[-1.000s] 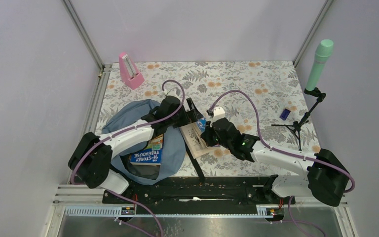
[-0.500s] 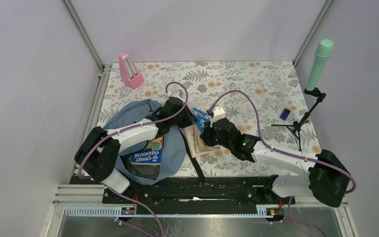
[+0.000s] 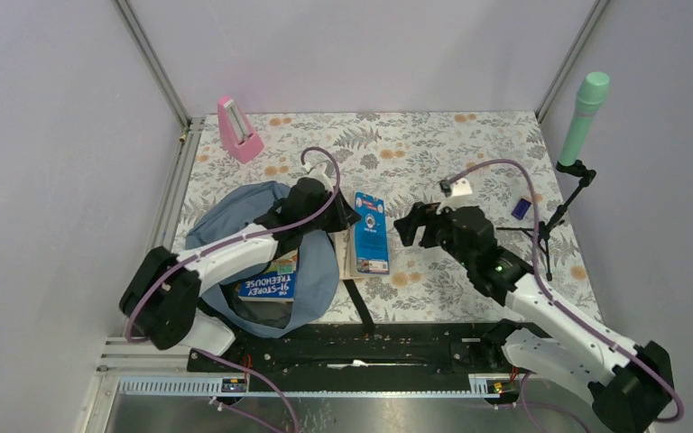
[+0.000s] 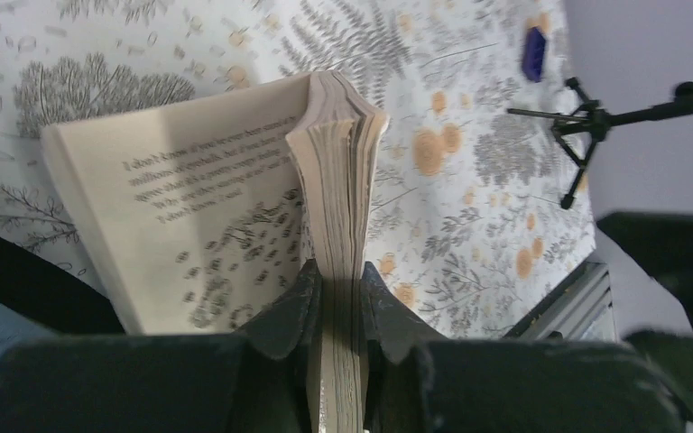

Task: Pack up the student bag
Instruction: Pick up the book from the center of the board.

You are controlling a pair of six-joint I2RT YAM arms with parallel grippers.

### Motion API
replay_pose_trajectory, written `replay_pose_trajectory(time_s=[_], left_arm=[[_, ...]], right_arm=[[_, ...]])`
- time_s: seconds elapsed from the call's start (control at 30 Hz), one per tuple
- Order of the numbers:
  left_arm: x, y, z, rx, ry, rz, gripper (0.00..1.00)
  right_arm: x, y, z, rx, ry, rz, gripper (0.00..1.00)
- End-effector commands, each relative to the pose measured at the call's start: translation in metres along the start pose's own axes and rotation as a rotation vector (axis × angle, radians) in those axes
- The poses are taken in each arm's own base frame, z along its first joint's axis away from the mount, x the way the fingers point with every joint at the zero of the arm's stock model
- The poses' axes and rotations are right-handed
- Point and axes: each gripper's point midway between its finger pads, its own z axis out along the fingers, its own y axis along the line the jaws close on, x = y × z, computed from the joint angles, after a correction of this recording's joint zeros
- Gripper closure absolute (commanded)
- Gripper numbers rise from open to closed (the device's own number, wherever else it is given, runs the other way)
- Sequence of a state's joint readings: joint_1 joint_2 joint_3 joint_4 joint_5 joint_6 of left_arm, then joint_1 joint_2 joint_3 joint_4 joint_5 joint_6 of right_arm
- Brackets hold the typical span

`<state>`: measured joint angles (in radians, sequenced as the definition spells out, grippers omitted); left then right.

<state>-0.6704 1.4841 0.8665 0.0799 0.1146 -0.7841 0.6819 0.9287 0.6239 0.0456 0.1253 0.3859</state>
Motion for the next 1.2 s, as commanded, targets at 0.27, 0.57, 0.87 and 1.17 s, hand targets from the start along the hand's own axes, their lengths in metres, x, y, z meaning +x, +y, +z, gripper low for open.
replay_pose_trajectory(time_s=[0.27,0.57,0.87,1.17], left_arm=[[-0.093,-0.118,-0.129,0.471,-0.368,0.242,1.0],[-0.092,-0.159,-0.21,0.725,-0.46,0.363,1.0],[-0.081,-0.174,-0.24,0.842,-0.46,0.401,1.0],[-0.08,-0.168,-0.235,0.816,-0.47,0.408,1.0]], right_arm=[[-0.045,0.038,-0.048,-0.38,-0.134,0.108,0.13],[-0.07,0.09,-0.076,-0.684,-0.151,0.096,0.13],[-0.084,0.123,-0.083,-0.903,-0.113,0.158,0.16],[-0.101,0.146,-0.09,-1.048,-0.12,0.211,0.28]])
